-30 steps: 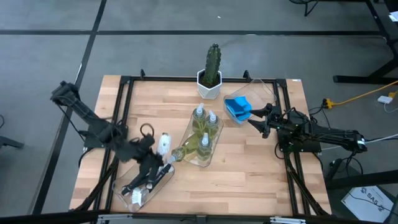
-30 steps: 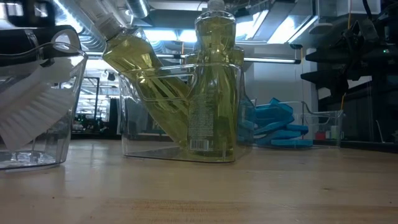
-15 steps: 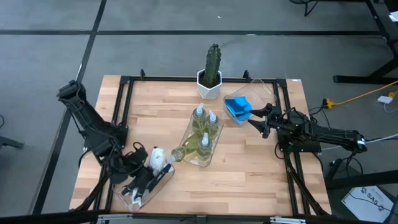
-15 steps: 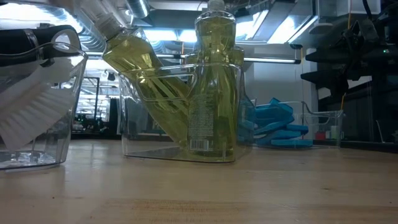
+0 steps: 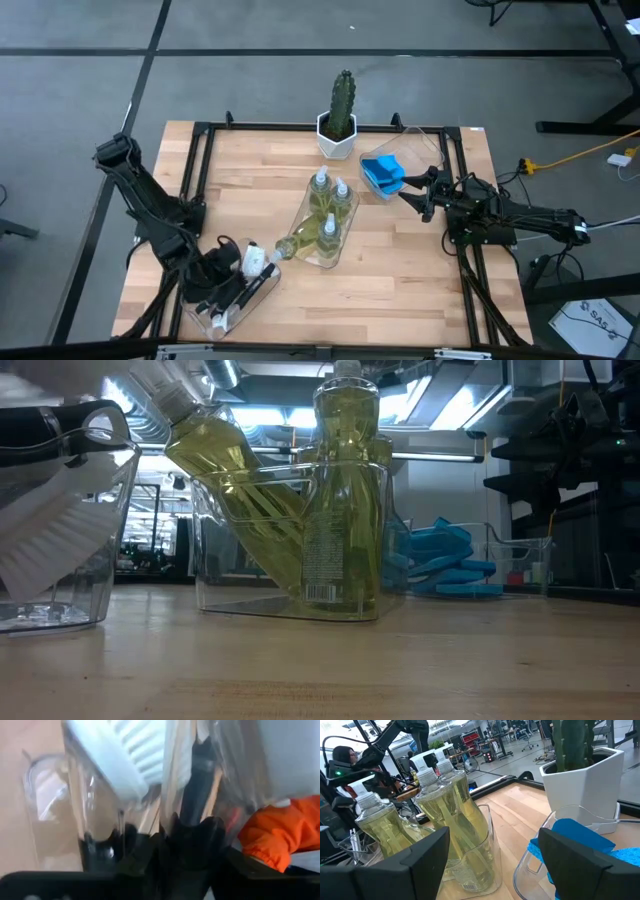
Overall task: Pick & Place Kitchen Sink Supplies
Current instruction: Put the black dish brush into the bottom transparent bin
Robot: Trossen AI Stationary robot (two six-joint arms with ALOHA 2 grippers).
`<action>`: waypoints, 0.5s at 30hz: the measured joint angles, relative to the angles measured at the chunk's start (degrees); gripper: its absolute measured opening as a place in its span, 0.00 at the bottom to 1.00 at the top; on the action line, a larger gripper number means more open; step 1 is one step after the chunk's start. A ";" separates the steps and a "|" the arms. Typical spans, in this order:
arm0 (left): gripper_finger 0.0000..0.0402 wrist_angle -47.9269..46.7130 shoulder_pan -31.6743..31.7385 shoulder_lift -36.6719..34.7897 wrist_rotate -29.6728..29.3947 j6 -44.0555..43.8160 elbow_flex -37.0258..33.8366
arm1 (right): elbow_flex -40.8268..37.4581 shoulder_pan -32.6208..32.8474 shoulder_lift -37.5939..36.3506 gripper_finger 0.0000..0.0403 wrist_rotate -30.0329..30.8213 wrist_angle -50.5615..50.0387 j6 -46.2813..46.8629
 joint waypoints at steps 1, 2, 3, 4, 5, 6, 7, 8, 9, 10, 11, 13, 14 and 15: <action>0.34 -0.09 0.22 0.44 0.92 -0.36 0.00 | 0.00 0.02 0.00 0.75 0.02 0.00 0.00; 0.37 -0.20 0.45 0.88 1.83 -0.72 0.00 | 0.00 0.01 0.01 0.75 0.01 0.00 0.00; 0.39 -0.35 0.52 1.26 2.47 -0.89 0.00 | 0.00 0.01 0.00 0.75 0.00 0.00 0.00; 0.41 -0.33 0.50 1.57 2.84 -0.92 0.00 | 0.00 0.00 0.02 0.75 0.02 0.00 0.00; 0.42 -0.21 0.52 1.80 2.90 -0.94 0.00 | 0.00 0.01 0.00 0.75 0.01 0.00 0.00; 0.43 -0.21 0.52 1.96 2.88 -0.94 0.00 | 0.00 0.02 0.01 0.75 0.02 0.00 0.00; 0.44 -0.19 0.52 2.15 2.84 -0.94 0.00 | 0.00 0.02 0.02 0.75 0.00 0.00 0.00; 0.44 -0.22 0.52 2.20 2.78 -0.94 0.00 | 0.00 0.02 0.00 0.75 0.02 0.00 0.00; 0.44 -0.22 0.52 2.20 2.77 -0.96 0.00 | 0.00 0.02 0.01 0.75 0.01 0.00 0.00; 0.44 -0.18 0.52 2.17 2.67 -0.95 0.00 | 0.00 0.00 0.00 0.75 0.02 0.00 0.00; 0.44 -0.17 0.52 2.17 2.56 -0.96 0.00 | 0.00 0.00 0.02 0.75 0.02 0.00 0.00; 0.44 -0.17 0.52 2.17 2.24 -0.96 0.00 | 0.00 0.00 0.01 0.75 0.02 0.01 0.00; 0.44 -0.09 0.52 2.17 2.12 -0.98 0.00 | 0.00 0.00 0.02 0.75 0.01 0.00 0.00; 0.44 0.22 0.52 2.17 2.18 -0.97 0.00 | 0.00 0.01 0.01 0.75 0.02 0.00 0.00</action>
